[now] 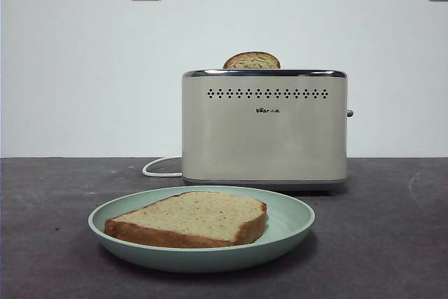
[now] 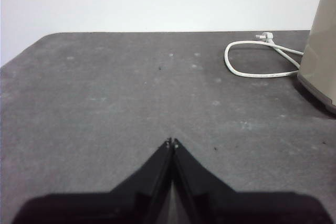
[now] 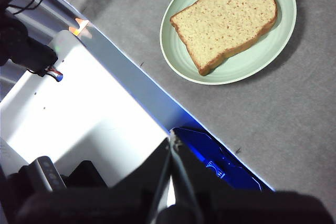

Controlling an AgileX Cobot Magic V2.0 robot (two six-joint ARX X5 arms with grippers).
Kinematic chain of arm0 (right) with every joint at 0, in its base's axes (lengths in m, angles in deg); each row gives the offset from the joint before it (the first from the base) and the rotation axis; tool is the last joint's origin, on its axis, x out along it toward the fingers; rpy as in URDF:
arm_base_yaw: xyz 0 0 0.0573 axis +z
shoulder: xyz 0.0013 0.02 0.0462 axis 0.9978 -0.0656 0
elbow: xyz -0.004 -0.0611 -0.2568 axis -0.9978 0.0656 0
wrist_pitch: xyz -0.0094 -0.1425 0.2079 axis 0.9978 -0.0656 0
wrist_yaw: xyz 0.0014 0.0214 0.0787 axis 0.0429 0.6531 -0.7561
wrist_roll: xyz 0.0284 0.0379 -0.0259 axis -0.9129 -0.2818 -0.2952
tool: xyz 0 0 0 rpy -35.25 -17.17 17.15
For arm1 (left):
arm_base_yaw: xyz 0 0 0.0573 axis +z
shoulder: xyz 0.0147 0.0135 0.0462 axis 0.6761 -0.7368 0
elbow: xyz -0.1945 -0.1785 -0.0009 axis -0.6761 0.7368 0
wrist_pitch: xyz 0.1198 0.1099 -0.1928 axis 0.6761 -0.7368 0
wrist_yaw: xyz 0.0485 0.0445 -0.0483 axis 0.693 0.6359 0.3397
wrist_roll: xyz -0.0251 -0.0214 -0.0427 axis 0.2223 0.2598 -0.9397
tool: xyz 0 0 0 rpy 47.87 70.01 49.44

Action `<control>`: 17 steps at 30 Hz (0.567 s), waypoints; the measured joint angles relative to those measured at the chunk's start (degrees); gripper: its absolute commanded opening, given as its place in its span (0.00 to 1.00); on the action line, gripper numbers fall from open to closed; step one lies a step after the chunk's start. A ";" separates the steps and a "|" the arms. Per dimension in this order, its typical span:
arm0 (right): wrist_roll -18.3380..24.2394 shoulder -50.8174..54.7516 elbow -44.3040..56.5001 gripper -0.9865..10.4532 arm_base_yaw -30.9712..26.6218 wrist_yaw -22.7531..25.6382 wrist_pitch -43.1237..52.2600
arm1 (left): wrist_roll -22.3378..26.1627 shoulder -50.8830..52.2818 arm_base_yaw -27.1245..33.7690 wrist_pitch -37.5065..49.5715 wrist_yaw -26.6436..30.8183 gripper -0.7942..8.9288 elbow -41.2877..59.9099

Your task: Take the bread from the toaster,put the bread on the plate,put the plate on the table

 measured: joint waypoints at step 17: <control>0.00 0.00 0.00 0.09 0.00 0.00 0.02 | -2.38 0.02 0.00 -0.63 0.61 0.08 0.00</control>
